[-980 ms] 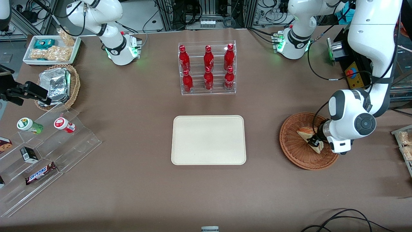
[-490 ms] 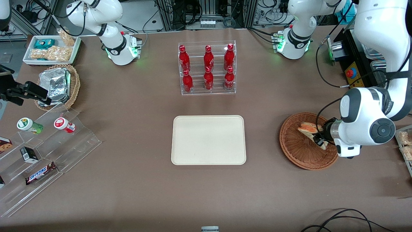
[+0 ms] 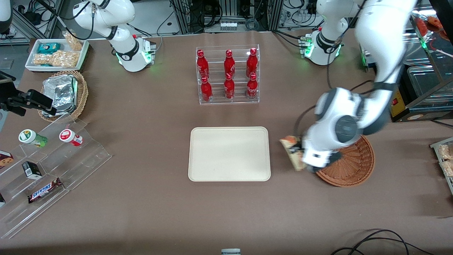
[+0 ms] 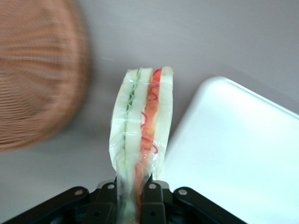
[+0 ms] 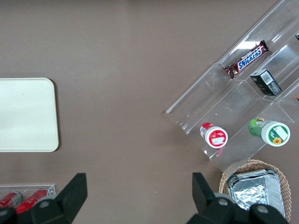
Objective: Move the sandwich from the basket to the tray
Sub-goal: 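Lift the sandwich and carry it over the cream tray, then lower the sandwich onto the tray and open the left gripper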
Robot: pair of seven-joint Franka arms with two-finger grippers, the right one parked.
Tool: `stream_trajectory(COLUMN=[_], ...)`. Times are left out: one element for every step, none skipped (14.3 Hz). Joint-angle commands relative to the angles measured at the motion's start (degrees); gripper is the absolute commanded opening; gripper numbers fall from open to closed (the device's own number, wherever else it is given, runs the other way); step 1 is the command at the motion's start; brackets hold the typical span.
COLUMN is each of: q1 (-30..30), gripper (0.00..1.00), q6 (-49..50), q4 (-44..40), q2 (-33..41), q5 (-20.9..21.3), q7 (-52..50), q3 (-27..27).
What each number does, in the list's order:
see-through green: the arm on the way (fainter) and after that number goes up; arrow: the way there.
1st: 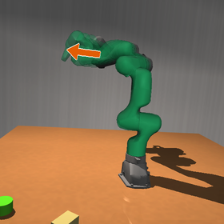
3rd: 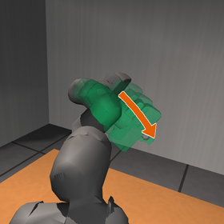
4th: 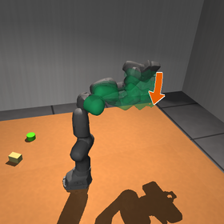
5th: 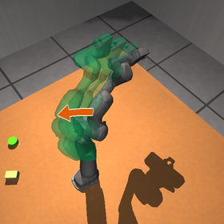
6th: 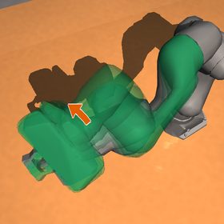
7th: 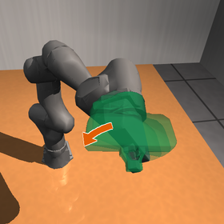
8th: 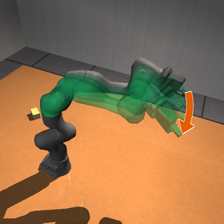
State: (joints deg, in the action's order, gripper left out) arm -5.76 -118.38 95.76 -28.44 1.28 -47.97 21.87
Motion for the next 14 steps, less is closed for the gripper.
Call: stream_trajectory(q1=[-6.9,-8.9,-10.7,-12.9,-14.7,-16.5,-17.5,-18.5,-19.5,-19.7,-20.0,-20.5,-20.3,-20.3], gripper=[0.0,0.0,0.0,0.0,0.0,0.0,0.0,0.0,0.0,0.0,0.0,0.05,0.31,0.99], q6=[-6.7,-7.9,-8.0,-7.9,-7.7,-7.7,-7.8,-7.6,-7.6,-7.6,-7.5,-7.6,-7.7,-7.7], q4=[-2.5,-4.1,-6.4,-9.5,-11.2,-12.2,-13.4,-15.4,-17.3,-18.7,-20.2,-20.4,-20.3,-20.2], q2=[-4.5,-6.5,-8.6,-11.0,-12.7,-14.2,-15.6,-17.4,-19.3,-20.8,-22.1,-22.5,-22.5,-22.2], q5=[1.6,3.0,4.3,6.2,8.4,11.0,13.5,16.3,18.3,18.9,18.9,18.8,18.6,18.7], q7=[1.4,1.3,1.0,0.3,-0.5,-2.1,-3.8,-5.8,-7.5,-7.9,-8.0,-8.1,-7.9,-7.9], q3=[-0.3,-0.3,-0.3,-0.4,-0.5,-0.6,-0.6,-0.6,-0.6,-0.6,-0.5,-0.5,-0.5,-0.5])
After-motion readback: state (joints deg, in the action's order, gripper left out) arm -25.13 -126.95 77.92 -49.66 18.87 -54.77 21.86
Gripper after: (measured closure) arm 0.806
